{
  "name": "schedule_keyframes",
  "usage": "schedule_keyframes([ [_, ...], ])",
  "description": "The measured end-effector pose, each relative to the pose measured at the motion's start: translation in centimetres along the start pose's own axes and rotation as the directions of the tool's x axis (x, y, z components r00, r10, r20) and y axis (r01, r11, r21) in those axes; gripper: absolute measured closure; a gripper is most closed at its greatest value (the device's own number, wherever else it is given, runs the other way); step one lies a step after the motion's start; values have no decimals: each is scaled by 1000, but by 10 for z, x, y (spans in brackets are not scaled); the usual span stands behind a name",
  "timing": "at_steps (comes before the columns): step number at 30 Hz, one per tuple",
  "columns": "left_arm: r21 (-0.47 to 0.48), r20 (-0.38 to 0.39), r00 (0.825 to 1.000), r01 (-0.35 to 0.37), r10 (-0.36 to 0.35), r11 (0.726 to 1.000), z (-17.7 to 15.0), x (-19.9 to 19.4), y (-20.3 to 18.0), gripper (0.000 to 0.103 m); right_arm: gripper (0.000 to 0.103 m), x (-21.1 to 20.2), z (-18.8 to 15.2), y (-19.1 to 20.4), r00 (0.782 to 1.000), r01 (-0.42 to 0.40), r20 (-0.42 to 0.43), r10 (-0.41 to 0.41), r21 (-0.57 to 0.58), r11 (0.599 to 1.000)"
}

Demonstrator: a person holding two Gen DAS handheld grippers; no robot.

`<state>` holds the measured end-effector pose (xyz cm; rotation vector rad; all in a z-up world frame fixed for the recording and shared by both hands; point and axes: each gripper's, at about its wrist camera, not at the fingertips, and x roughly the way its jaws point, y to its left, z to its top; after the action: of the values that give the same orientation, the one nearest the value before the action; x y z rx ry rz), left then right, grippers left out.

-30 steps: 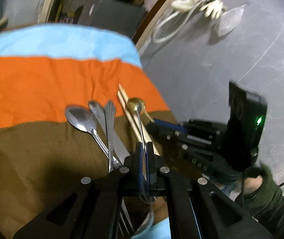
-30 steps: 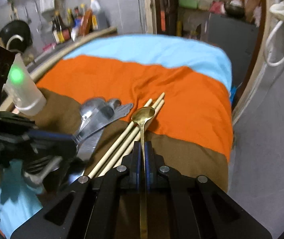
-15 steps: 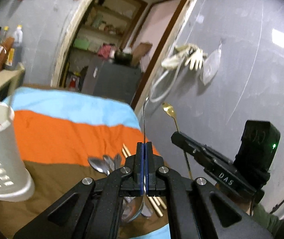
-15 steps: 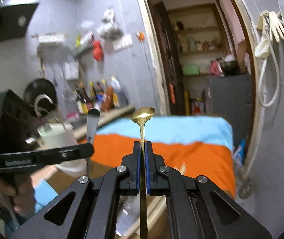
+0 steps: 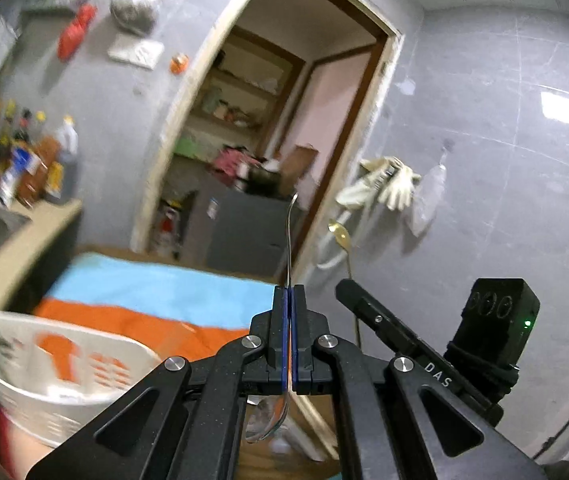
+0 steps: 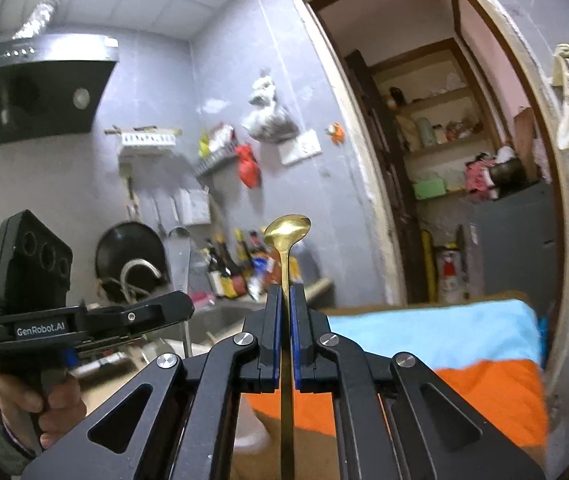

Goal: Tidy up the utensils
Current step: 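Lift the silver spoon over the caddy with left while right lifts the gold spoon there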

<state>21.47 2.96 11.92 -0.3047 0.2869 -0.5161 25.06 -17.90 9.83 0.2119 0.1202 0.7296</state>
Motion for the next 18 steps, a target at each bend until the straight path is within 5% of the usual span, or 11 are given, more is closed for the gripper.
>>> schedule_keyframes([
  [7,-10,91,987,-135,136,991,29,-44,50,103,101,52,4,45,997,-58,60,57,13,998],
  [18,-67,171,943,-279,287,958,24,-82,135,103,101,106,-29,81,986,-64,156,62,8,998],
])
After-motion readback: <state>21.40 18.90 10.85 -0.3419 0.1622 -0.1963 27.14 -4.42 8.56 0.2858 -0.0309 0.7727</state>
